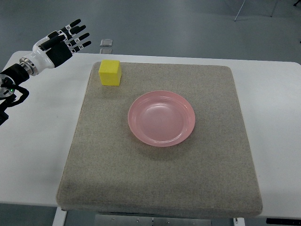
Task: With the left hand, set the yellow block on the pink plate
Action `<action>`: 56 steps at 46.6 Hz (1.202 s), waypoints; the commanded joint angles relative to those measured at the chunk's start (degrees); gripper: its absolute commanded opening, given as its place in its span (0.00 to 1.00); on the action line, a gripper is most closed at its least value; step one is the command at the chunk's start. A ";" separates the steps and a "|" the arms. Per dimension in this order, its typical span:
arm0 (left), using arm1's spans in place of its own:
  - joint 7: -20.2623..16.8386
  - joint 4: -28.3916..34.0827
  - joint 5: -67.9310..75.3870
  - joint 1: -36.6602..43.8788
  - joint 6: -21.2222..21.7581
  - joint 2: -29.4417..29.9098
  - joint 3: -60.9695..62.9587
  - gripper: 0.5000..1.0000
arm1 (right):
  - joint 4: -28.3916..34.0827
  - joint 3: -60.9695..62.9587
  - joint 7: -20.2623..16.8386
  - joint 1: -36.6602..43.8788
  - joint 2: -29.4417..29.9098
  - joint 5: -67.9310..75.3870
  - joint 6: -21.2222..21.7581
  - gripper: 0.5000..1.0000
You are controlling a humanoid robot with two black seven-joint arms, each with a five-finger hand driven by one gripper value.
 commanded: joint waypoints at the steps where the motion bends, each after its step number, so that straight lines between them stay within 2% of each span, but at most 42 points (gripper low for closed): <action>1: -0.04 0.00 0.08 0.06 0.00 -0.09 0.09 0.99 | 0.00 0.00 0.00 0.00 0.00 0.02 0.00 0.85; 28: -0.66 -0.09 0.60 -0.03 0.00 -0.26 0.44 0.99 | 0.00 0.00 0.00 0.00 0.00 0.03 0.00 0.85; 35: -1.00 -0.35 7.27 -0.56 0.00 -0.35 0.35 0.99 | 0.00 0.00 0.00 0.00 0.00 0.02 0.00 0.85; 38: -2.76 0.00 11.40 -1.26 0.00 -0.18 0.09 0.99 | 0.00 0.00 0.00 0.00 0.00 0.02 0.00 0.85; 46: -13.21 0.00 22.21 -2.84 0.00 0.27 0.26 0.98 | 0.00 0.00 0.00 0.00 0.00 -0.06 0.00 0.85; 56: -15.07 -0.18 35.05 -5.56 0.37 0.44 0.35 0.96 | 0.00 0.00 0.00 0.00 0.00 0.03 0.00 0.85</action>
